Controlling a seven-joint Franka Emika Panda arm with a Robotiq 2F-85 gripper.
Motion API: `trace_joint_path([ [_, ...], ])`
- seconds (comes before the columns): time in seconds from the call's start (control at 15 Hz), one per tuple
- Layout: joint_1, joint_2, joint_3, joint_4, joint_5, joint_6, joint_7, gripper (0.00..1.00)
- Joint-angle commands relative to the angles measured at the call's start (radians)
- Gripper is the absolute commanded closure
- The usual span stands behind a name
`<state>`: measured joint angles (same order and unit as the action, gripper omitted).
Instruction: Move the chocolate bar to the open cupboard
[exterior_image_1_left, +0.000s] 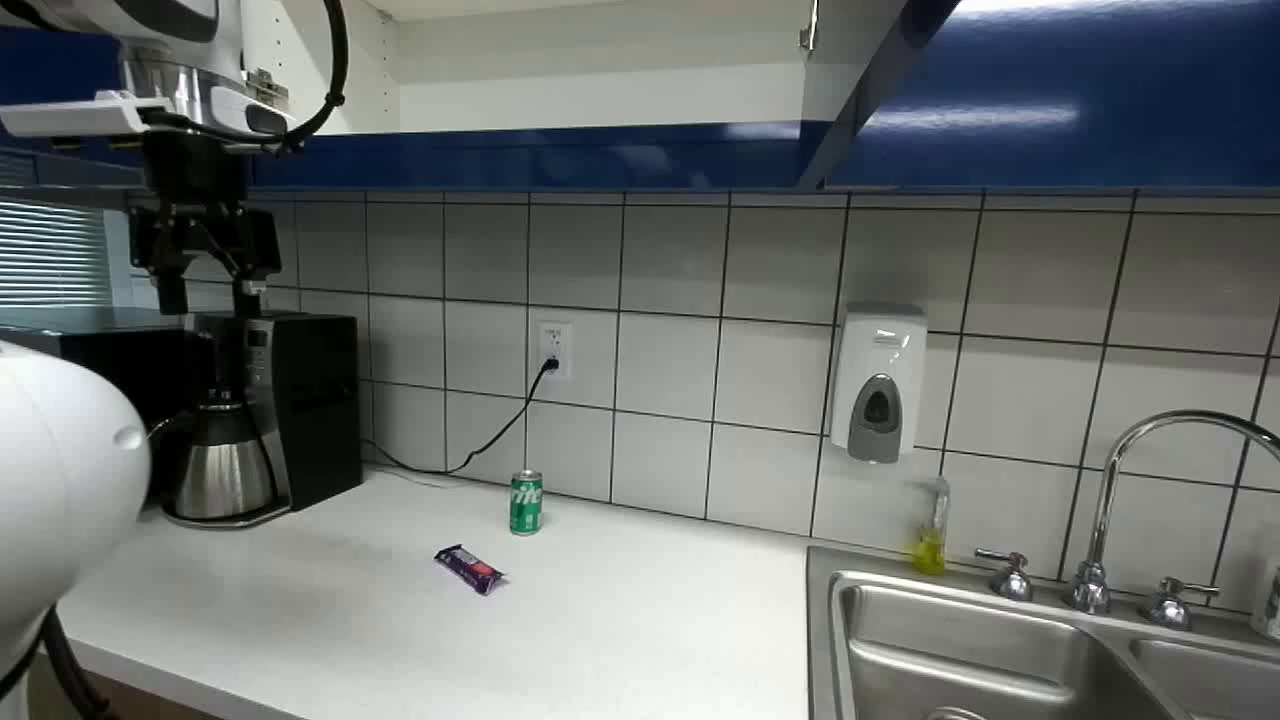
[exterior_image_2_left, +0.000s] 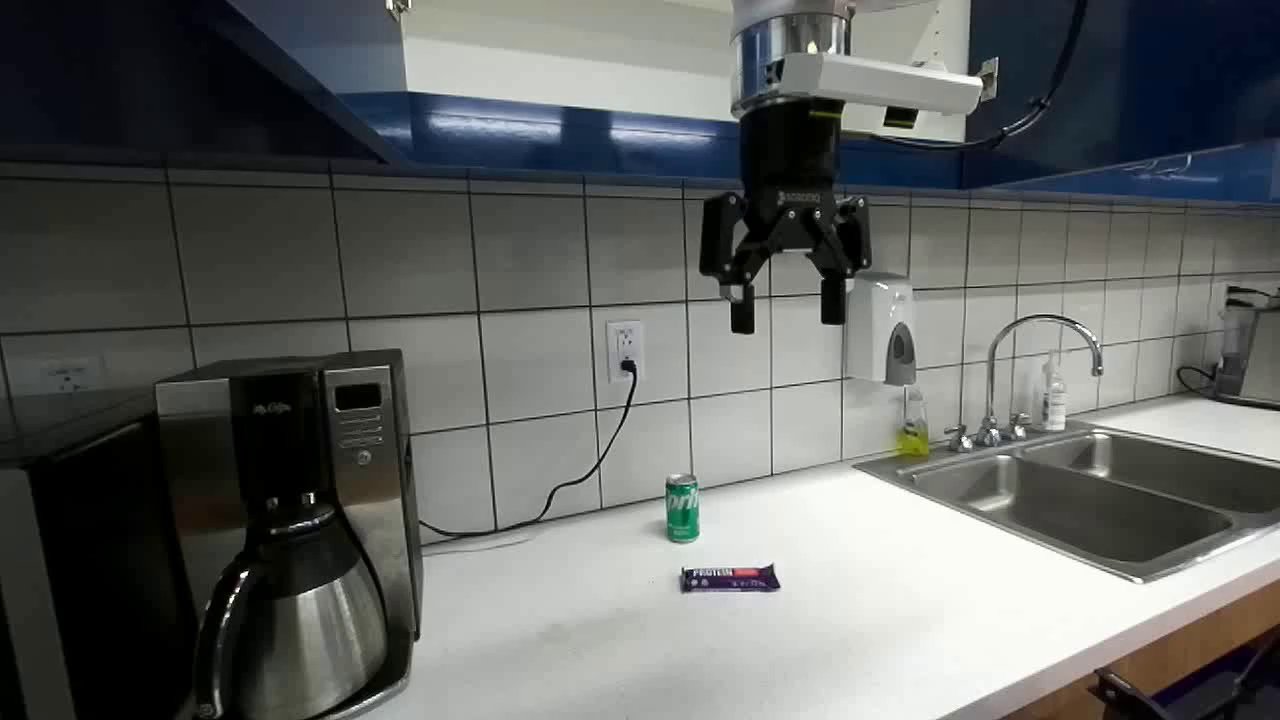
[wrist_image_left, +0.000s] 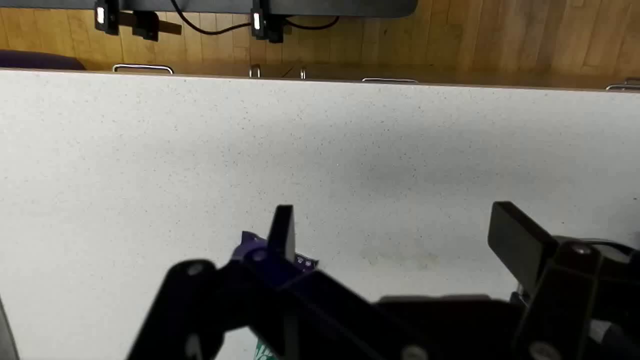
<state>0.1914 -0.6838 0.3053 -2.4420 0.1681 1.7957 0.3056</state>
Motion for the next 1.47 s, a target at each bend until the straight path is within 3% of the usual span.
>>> trace_joint_path([
  [0.0,0.001,0.002,-0.001,0.002,-0.001,-0.002,0.001,0.00],
  [0.4,-0.036,0.001,-0.030,-0.038,-0.024,0.033,0.011,0.00],
  [1.0,-0.163,-0.055,-0.137,-0.128,-0.118,0.026,0.028,0.00],
  [1.4,-0.170,0.014,-0.157,-0.166,-0.110,0.107,0.003,0.00],
])
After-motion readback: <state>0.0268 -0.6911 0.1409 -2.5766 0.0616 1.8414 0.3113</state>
